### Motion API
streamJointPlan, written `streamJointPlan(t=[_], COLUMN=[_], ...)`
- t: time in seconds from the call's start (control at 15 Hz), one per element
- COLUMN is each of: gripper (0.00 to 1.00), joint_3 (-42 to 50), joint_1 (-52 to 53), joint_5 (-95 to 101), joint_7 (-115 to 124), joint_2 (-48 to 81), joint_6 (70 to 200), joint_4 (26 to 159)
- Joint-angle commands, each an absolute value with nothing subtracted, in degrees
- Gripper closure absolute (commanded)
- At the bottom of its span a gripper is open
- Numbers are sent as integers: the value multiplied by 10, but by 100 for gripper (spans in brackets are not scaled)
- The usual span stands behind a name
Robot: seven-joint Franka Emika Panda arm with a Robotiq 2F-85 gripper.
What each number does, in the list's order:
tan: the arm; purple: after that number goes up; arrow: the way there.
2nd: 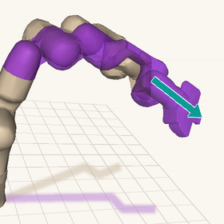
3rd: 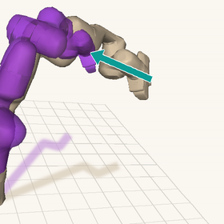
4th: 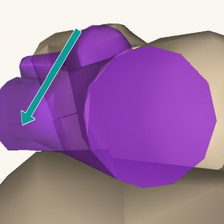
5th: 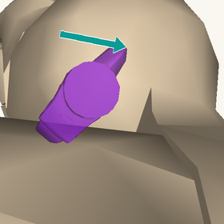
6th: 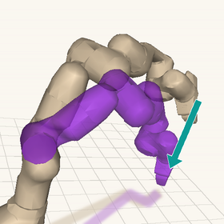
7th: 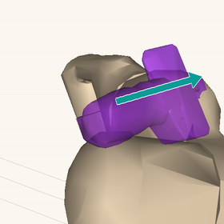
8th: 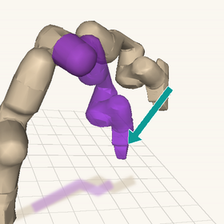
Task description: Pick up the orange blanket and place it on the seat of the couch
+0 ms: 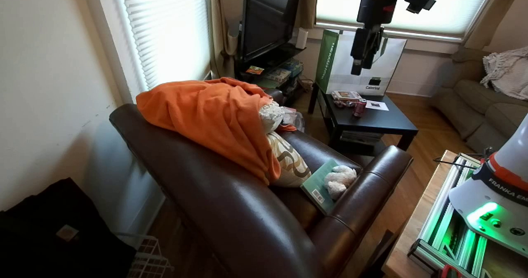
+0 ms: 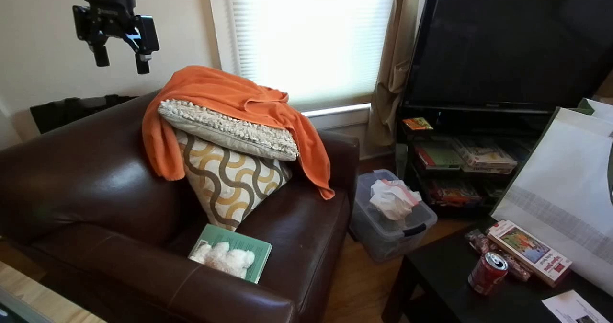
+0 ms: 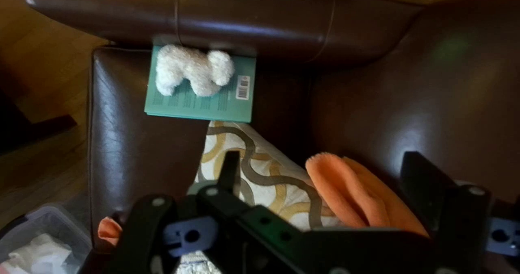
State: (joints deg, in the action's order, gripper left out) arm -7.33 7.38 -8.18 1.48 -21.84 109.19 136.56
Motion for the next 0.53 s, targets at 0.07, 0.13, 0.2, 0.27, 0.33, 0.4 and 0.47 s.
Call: streamJointPlan(t=[0.07,0.13,0.2,0.27,0.33,0.4,0.47], gripper=[0,0,0,0,0,0,0], joint_3=[-65,-65,-68,-70,-70,-71,-70], joint_1=[81,81,80,77,76,73,72], joint_5=[-177,-200,-212,-223,-236,-248,-248], joint_7=[30,28,40,52,67,82,112], joint_2=[-114,-86,-59,-28,5,39,73], joint_6=[1144,1162,1182,1194,1202,1206,1211], joint_4=[1240,1204,1171,1136,1099,1063,1028])
